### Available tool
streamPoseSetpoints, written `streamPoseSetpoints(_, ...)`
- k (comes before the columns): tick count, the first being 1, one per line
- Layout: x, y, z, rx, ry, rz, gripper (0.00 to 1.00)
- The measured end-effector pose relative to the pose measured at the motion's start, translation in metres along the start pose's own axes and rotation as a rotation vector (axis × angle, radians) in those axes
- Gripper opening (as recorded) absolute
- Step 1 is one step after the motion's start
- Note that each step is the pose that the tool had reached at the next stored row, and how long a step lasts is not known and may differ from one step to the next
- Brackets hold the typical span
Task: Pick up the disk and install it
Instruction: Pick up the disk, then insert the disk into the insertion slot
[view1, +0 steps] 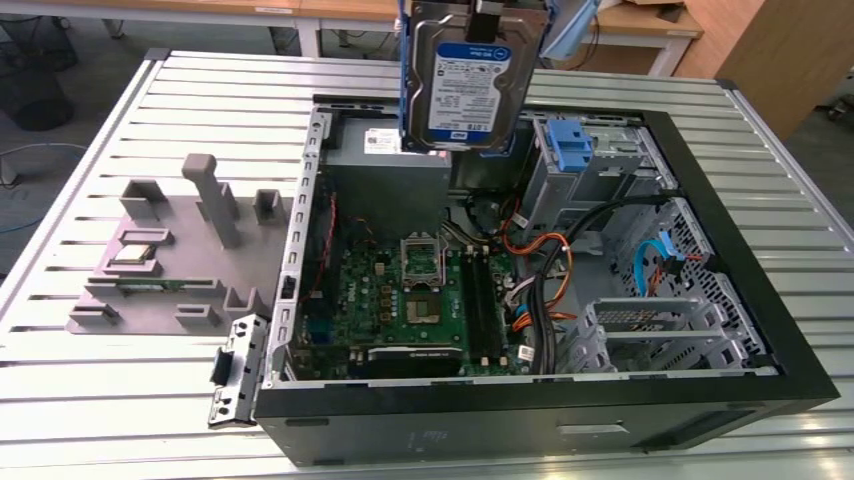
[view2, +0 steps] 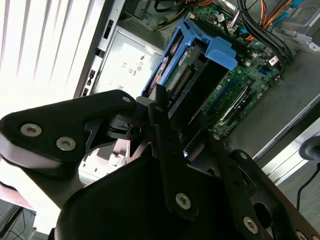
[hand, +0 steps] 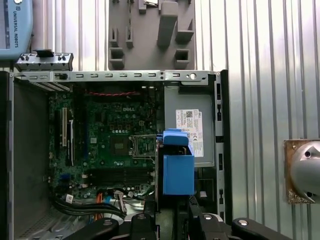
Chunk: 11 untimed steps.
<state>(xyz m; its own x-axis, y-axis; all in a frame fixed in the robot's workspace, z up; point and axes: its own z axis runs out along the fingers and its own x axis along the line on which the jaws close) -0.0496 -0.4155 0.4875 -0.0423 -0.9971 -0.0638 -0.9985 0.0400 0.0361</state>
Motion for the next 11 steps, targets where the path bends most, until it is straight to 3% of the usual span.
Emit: streamPoseSetpoints(11, 0.0141, -0.0006, -0.0004, 0.0000, 0.0000, 0.000, 0.35)
